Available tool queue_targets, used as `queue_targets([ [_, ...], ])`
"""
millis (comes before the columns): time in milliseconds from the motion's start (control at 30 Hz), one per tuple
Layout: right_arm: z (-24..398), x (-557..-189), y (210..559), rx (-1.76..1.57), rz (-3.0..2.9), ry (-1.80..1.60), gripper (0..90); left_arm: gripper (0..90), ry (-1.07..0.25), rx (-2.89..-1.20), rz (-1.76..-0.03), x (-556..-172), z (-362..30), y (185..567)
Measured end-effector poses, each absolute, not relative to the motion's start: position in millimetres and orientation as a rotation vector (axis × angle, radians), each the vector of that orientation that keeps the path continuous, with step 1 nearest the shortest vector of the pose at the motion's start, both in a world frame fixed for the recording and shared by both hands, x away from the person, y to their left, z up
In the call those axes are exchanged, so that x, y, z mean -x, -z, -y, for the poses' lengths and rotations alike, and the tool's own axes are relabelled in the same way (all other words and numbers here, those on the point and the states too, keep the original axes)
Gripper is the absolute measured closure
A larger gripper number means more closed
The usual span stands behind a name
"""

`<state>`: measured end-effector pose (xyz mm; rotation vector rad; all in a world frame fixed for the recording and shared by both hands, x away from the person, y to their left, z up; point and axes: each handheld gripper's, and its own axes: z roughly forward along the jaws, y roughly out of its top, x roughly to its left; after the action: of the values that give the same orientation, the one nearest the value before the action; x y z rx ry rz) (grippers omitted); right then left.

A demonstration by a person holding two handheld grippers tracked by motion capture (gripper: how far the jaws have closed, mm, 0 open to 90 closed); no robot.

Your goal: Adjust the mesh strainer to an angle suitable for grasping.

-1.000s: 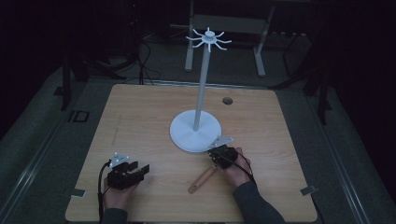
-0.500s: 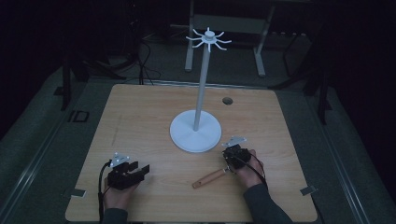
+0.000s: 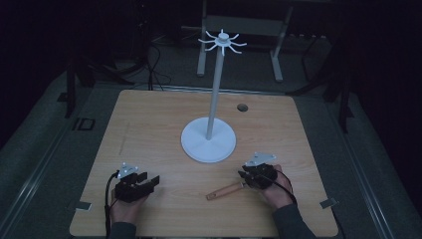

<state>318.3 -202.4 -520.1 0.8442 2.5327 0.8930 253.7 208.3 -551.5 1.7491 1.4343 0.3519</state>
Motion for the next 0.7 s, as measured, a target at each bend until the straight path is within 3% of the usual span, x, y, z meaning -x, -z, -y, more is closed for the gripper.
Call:
queue_targets([
  [100,201.1,-312.5,516.8,-0.771,-2.577,-0.931,58.0,43.7,-0.351,-1.751,-1.434,-253.9,-208.3,551.6],
  [233,200.3,-310.1,514.0,-0.721,-2.614,-0.957,55.6,43.7,-0.351,-1.753,-1.433,-253.9,-208.4,551.6],
  [300,196.8,-308.2,513.5,-0.66,-2.677,-0.932,48.4,43.6,-0.35,-1.755,-1.433,-254.1,-208.4,551.7],
  [500,191.0,-307.8,520.8,-0.608,-2.766,-0.86,43.8,43.6,-0.35,-1.755,-1.433,-254.0,-208.4,551.7],
  [700,185.6,-309.7,525.4,-0.578,-2.82,-0.826,49.8,43.6,-0.349,-1.752,-1.435,-254.2,-208.6,551.9],
])
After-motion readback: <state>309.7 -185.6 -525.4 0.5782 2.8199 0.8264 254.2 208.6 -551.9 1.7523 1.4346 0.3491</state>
